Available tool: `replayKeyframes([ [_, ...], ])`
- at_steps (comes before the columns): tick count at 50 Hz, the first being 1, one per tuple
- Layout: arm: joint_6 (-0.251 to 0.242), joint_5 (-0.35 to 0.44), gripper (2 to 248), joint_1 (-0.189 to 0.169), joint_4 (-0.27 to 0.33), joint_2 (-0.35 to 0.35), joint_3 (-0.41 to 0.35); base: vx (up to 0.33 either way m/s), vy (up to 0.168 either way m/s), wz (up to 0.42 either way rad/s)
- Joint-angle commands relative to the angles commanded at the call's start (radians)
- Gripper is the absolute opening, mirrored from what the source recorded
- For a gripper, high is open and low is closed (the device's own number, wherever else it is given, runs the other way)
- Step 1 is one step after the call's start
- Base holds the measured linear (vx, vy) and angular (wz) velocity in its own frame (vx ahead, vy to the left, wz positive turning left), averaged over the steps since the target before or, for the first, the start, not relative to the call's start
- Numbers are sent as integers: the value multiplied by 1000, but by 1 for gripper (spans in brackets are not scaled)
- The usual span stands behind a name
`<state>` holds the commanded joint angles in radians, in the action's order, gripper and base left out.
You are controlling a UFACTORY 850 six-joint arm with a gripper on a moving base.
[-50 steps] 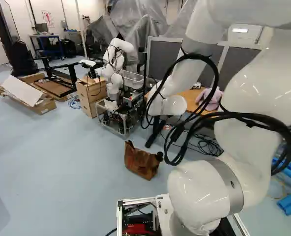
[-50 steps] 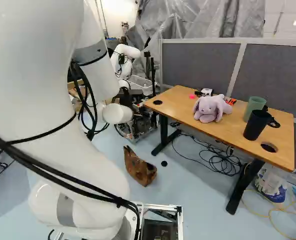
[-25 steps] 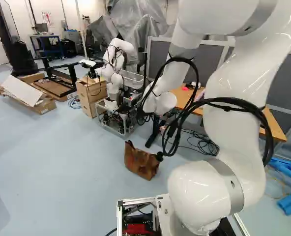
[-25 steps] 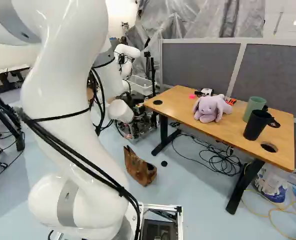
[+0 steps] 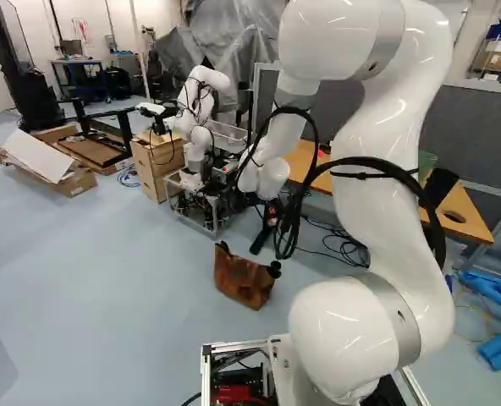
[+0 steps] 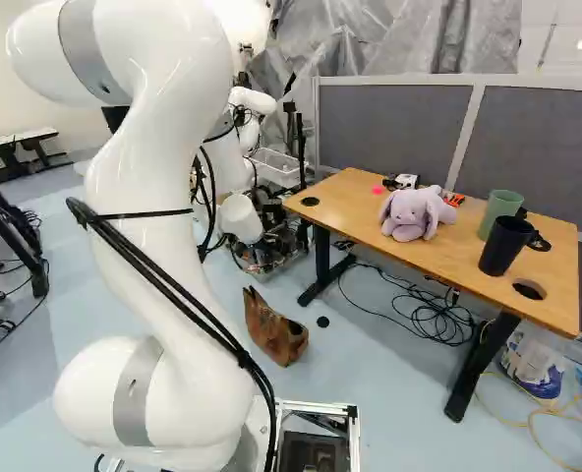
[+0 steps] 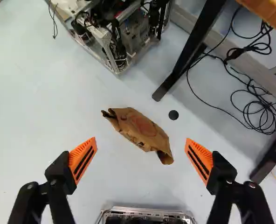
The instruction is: Pick up the bag on the ground and place it on the table
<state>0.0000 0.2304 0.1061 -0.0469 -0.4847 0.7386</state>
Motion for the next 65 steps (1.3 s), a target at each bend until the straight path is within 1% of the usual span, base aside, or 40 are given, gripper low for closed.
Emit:
replayKeyframes([
  [11, 0, -23, 247, 1, -3, -44, 23, 0, 0, 0],
  [42, -2, -25, 247, 1, -3, -166, 86, 0, 0, 0],
  [45, -17, -25, 247, 1, -3, -178, 92, 0, 0, 0],
  [49, -49, -25, 247, 1, -3, -194, 101, 0, 0, 0],
  [65, -210, -25, 247, 1, -3, -256, 136, 0, 0, 0],
])
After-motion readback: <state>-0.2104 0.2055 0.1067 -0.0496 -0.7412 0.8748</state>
